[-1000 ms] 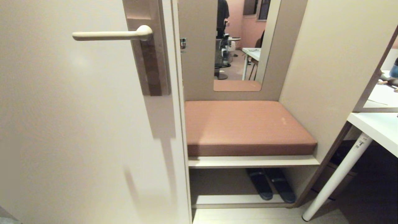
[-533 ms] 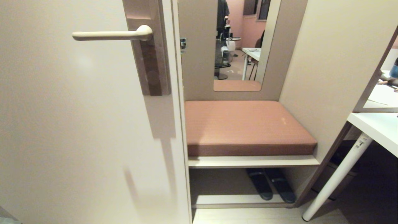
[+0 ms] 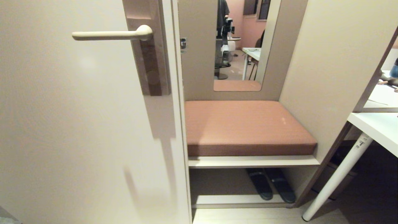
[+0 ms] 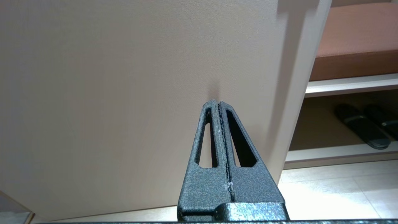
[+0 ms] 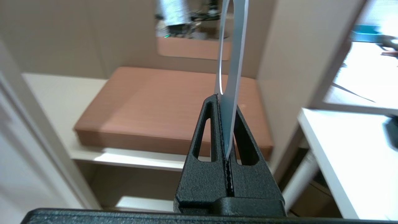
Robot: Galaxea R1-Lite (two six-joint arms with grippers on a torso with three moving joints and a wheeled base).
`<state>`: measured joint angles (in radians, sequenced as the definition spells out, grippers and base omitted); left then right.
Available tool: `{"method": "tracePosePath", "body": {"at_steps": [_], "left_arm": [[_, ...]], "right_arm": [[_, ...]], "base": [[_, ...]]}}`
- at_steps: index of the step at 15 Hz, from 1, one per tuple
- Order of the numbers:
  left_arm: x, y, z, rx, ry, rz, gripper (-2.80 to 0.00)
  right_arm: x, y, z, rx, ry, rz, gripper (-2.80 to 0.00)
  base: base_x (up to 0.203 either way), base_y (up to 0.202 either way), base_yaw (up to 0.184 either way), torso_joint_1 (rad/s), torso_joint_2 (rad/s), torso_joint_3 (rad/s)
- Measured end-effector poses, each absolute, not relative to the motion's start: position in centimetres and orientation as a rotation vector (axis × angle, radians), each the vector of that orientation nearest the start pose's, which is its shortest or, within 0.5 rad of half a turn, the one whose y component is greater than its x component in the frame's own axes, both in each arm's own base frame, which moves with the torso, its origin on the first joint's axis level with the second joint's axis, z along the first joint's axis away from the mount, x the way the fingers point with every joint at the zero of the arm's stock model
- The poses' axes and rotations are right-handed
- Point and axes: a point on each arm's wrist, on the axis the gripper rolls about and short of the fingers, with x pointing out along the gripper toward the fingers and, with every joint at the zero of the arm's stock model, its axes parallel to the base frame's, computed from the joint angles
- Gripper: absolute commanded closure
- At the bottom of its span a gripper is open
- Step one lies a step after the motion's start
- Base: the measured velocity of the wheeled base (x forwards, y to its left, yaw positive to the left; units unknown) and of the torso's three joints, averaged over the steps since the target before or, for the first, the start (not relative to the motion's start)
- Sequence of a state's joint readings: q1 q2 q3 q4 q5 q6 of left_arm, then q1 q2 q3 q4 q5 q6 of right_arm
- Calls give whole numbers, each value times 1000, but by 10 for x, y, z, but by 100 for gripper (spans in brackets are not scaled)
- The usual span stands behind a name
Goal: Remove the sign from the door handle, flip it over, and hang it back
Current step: Hand it to the other hand
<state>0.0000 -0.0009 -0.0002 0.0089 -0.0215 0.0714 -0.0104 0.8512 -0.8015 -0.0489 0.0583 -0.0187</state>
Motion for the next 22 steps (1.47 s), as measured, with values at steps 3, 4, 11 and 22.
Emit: {"method": "tracePosePath", "body": {"at_steps": [3,4,11,22], "left_arm": [[-25,-1,82,88,-9,-51,0],[-26,-2,87,88,-22,-75,0],[-14,-3,148,51,7,-250,0],[97,-31,262,-136,43,-626,0]], "right_arm": [[95,1,294,-21,26,76,0],[98,1,293,-21,33,77,0],[112,2,301,-20,41,141,0],[134,6,321,-21,22,315,0]], "base": [[0,0,0,0,0,0],[0,0,0,0,0,0],[0,0,0,0,0,0],[0,0,0,0,0,0]]}}
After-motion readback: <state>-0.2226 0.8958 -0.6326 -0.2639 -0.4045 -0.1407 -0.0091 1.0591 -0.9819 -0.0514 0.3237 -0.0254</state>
